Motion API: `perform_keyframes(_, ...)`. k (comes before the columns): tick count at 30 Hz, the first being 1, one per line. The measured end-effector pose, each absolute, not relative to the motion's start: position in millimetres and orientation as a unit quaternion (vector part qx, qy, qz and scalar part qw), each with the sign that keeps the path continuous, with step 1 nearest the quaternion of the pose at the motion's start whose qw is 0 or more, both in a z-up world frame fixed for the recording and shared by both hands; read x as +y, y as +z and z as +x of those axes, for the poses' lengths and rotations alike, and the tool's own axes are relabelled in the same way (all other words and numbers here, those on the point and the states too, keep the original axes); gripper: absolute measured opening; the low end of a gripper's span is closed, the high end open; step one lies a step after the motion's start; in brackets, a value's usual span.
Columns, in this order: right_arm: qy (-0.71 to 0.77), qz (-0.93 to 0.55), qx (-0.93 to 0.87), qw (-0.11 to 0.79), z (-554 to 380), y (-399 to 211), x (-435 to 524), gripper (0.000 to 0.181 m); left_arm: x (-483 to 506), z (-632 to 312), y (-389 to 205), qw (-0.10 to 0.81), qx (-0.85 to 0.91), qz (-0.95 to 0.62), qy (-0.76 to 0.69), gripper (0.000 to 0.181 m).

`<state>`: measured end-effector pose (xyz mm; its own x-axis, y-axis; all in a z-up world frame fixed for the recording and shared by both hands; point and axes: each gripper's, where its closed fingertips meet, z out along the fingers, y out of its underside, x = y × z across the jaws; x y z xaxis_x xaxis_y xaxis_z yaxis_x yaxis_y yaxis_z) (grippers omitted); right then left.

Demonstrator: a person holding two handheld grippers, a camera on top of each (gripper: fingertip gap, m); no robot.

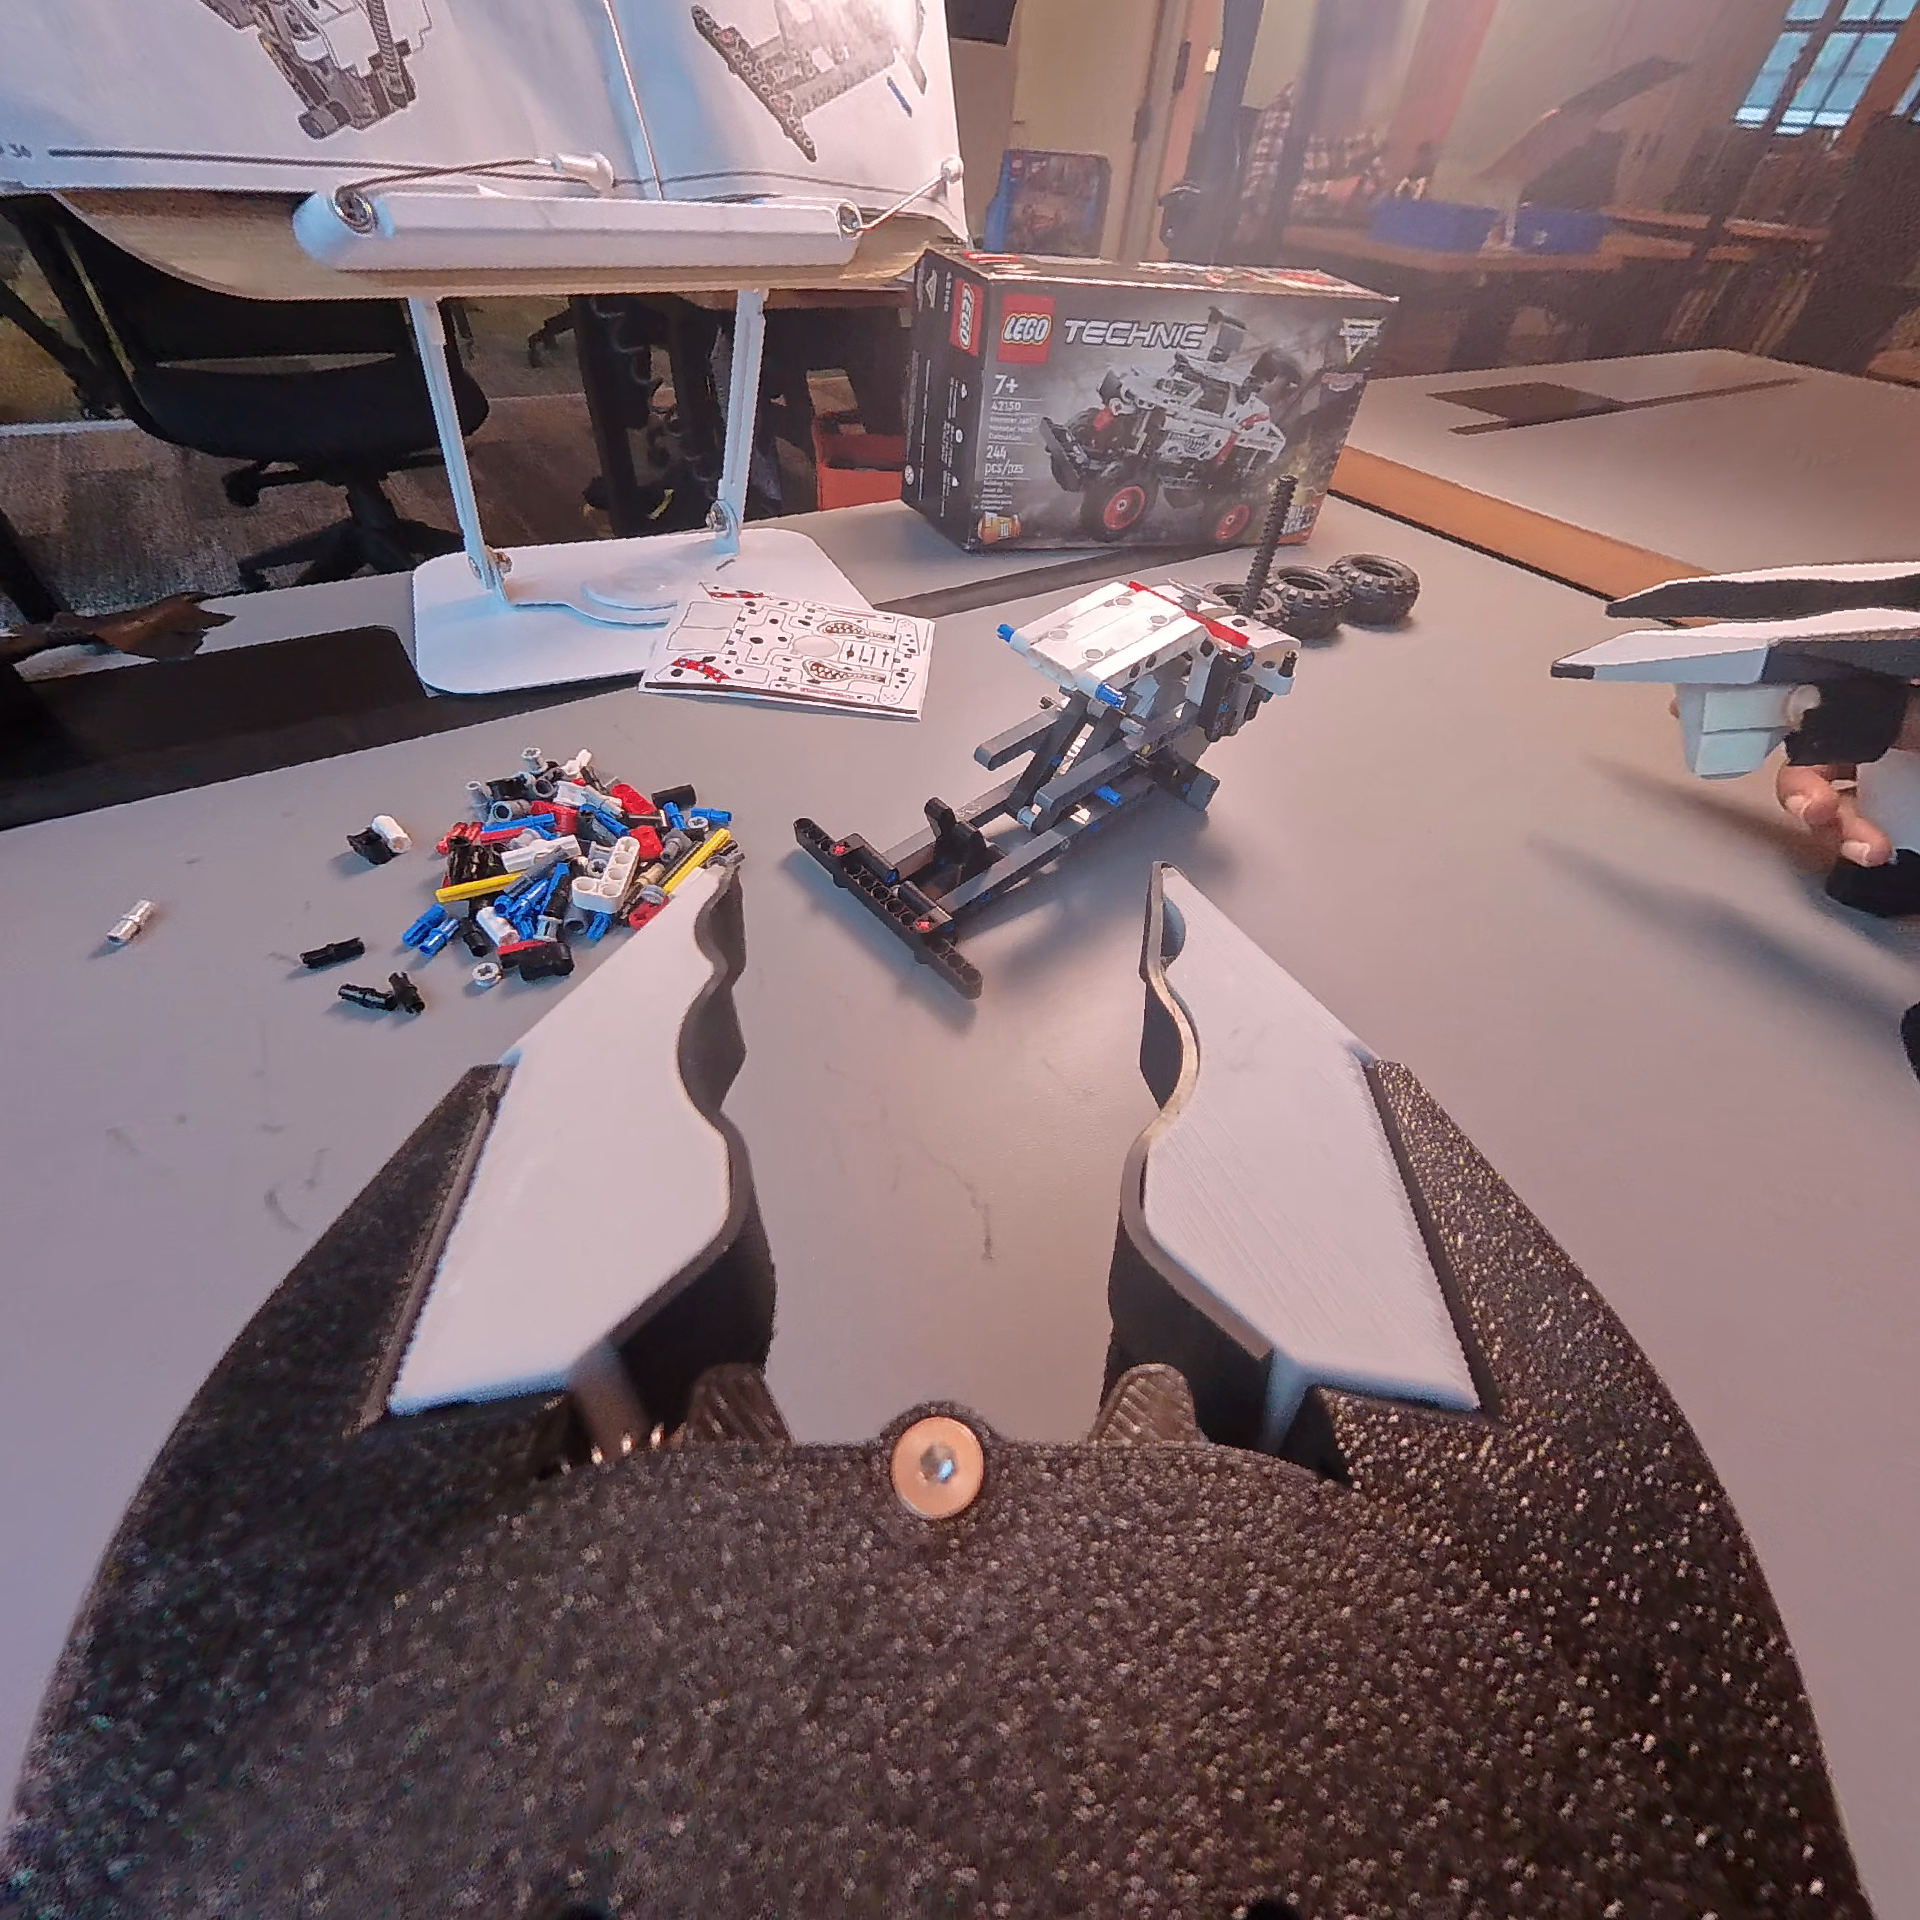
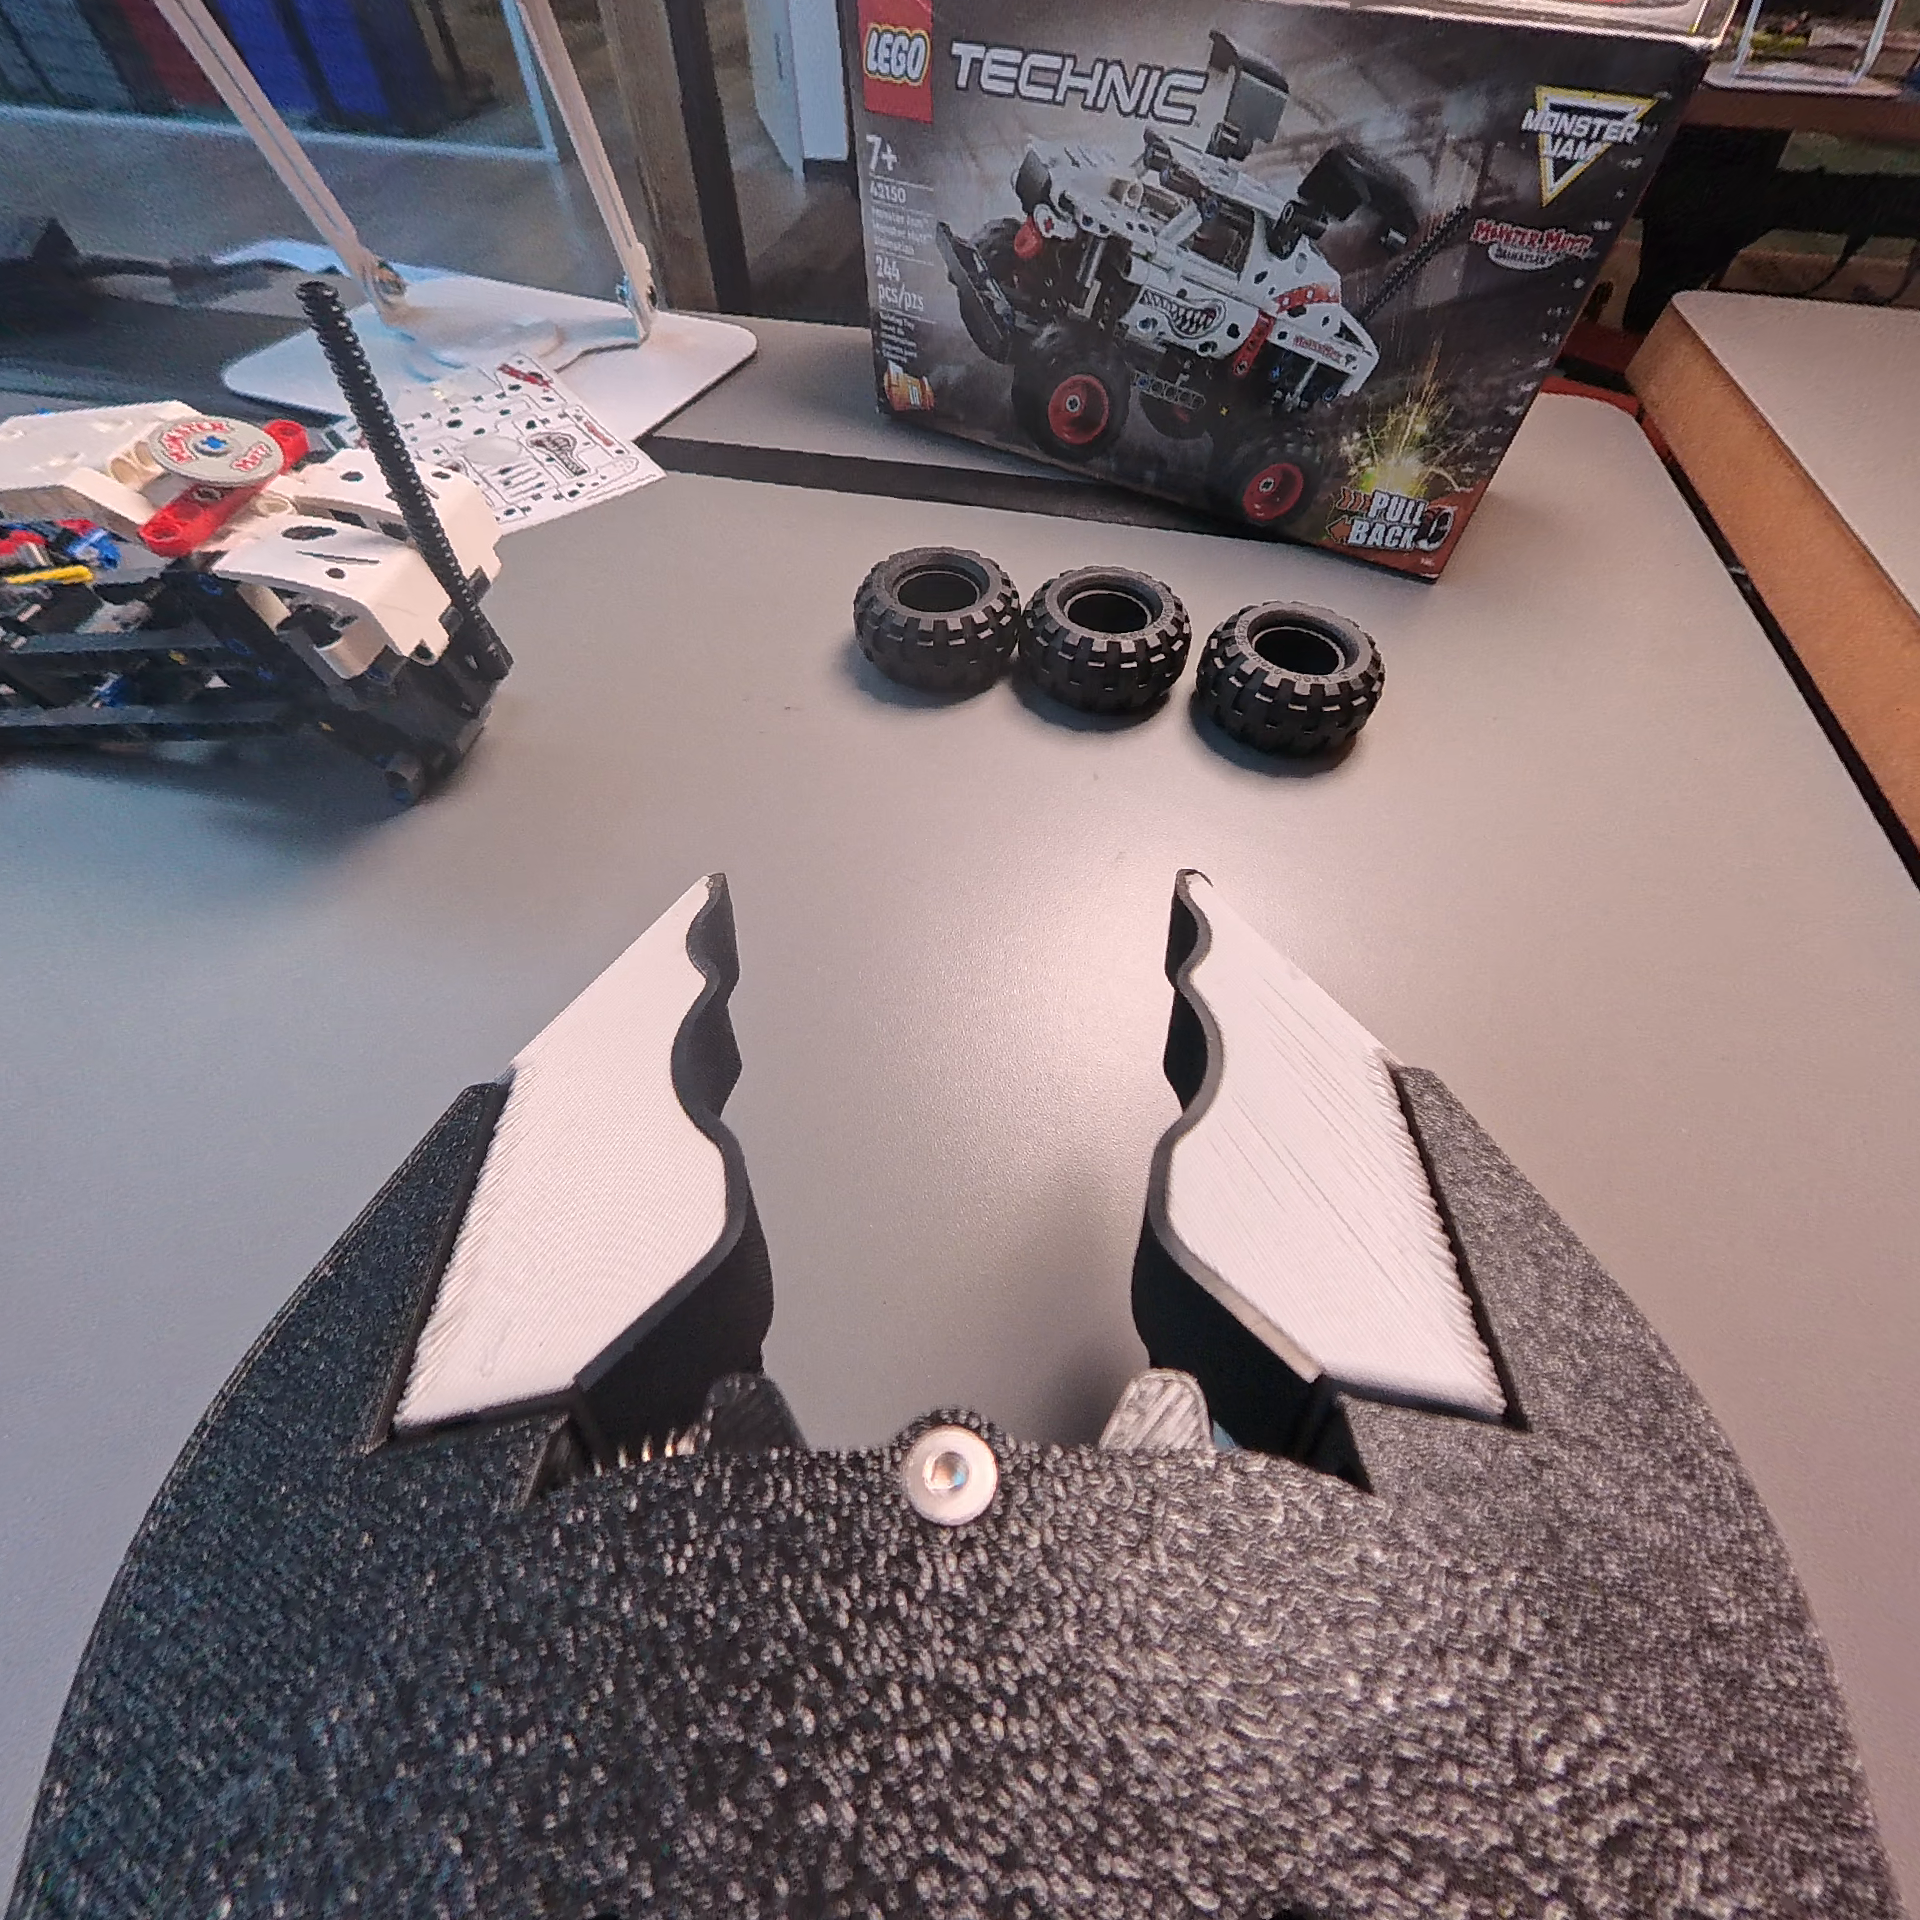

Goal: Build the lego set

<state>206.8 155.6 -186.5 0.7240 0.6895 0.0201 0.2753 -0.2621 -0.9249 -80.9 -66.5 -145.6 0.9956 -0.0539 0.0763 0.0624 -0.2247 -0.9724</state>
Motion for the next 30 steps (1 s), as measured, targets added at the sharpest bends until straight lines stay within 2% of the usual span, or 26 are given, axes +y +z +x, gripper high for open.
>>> perform_keyframes(14,0.205,-0.763,-0.308,0.530,189,-169,153,0.089,-66,-90,-157,0.597,-0.023,-0.802,-0.018,0.073)
perform_keyframes(22,0.294,-0.719,-0.450,0.441,84,-171,52,0.090,-69,-112,-186,0.526,-0.062,-0.848,0.010,0.081)
perform_keyframes(26,0.310,-0.689,-0.496,0.428,51,-173,6,0.089,-77,-135,-196,0.503,-0.095,-0.859,0.020,0.082)
perform_keyframes(30,0.315,-0.684,-0.494,0.436,40,-171,-4,0.081,-79,-138,-196,0.506,-0.100,-0.857,0.011,0.073)
